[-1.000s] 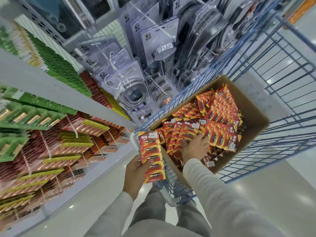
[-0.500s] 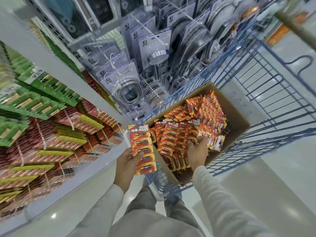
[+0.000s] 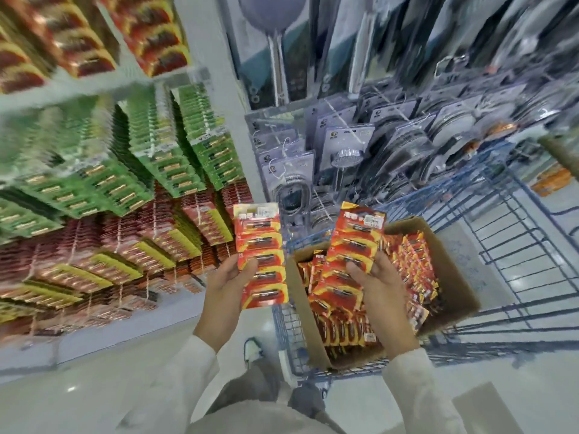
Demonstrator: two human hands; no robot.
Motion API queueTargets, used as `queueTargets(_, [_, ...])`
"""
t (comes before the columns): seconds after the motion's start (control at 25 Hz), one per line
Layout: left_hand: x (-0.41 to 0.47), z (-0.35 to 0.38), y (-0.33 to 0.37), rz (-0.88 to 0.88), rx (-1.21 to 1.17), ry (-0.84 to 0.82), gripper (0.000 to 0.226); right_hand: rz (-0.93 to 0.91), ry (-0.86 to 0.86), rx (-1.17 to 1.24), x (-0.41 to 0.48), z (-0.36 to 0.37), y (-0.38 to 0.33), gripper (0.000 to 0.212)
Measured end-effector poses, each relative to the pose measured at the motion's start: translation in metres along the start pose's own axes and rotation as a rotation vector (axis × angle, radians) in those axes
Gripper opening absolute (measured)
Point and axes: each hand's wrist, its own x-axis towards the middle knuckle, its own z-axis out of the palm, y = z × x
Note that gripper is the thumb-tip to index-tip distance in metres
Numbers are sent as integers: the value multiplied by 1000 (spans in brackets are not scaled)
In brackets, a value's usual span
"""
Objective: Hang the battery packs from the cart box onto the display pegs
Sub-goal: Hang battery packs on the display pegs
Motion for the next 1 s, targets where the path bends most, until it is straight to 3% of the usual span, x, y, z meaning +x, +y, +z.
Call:
queueTargets(0.2, [-14,-40,51,87,-149,87,28,-25,-246,-20,-16,65,-32,35])
queueTargets(0.52, [-18,-135,120,205,-310,154,32,-66,-399,-12,-29,202,-64,40])
queueTargets(0.64, [-17,-178,144,259,-335,184,36,-88,-407,22,-37,260,-70,39])
queueTargets(0.84, [-14,-240,176,311,-329,196,35,-70,-341,47,-54,339,-65,11])
queueTargets(1.0, [-12,-283,200,353,-313,210,31,-48,-260,36,-64,385,-49,15])
